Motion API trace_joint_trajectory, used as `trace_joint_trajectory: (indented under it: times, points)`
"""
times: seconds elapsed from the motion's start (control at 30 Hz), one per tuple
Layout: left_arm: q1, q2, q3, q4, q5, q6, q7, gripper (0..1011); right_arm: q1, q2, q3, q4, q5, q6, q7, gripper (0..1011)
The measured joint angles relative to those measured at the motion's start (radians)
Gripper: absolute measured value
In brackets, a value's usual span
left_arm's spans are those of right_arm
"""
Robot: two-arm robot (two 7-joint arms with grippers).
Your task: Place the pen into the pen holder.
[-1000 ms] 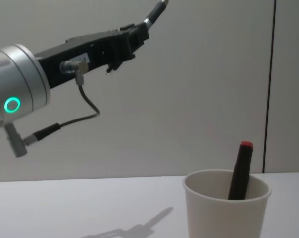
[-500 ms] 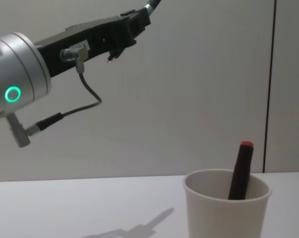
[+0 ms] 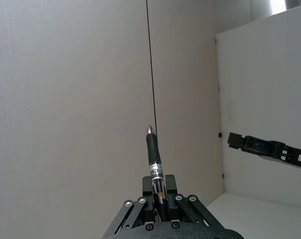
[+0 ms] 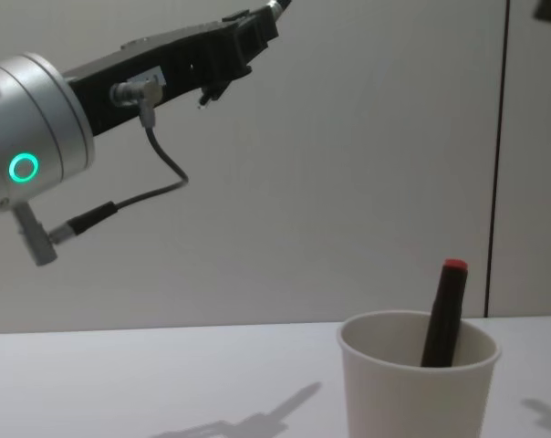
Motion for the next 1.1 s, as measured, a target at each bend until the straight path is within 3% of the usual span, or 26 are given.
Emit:
trace_joint_trajectory:
  times: [0.37,0.63,0.9,1.1]
  points:
    - [-0.001,-0.001,0.000,0.000,-0.001,-0.002,-0.001,151,0.054,-0.032,-0.014,-0.041,0.121,0.118,0.052,1001]
    - [-0.001,-0.001,0.000,0.000,-0.001,-0.002,-0.002,151,0.085,-0.045,-0.019,-0.075,0.250,0.232,0.062,1001]
    - [-0.001,-0.001,0.000,0.000,-0.001,-0.002,-0.002,151,0.112,-0.063,-0.027,-0.106,0.412,0.357,0.023,1001]
    - [-0.001,-0.001,0.000,0.000,-0.001,-0.002,-0.002,151,0.127,-0.081,-0.038,-0.118,0.510,0.420,-0.028,1001]
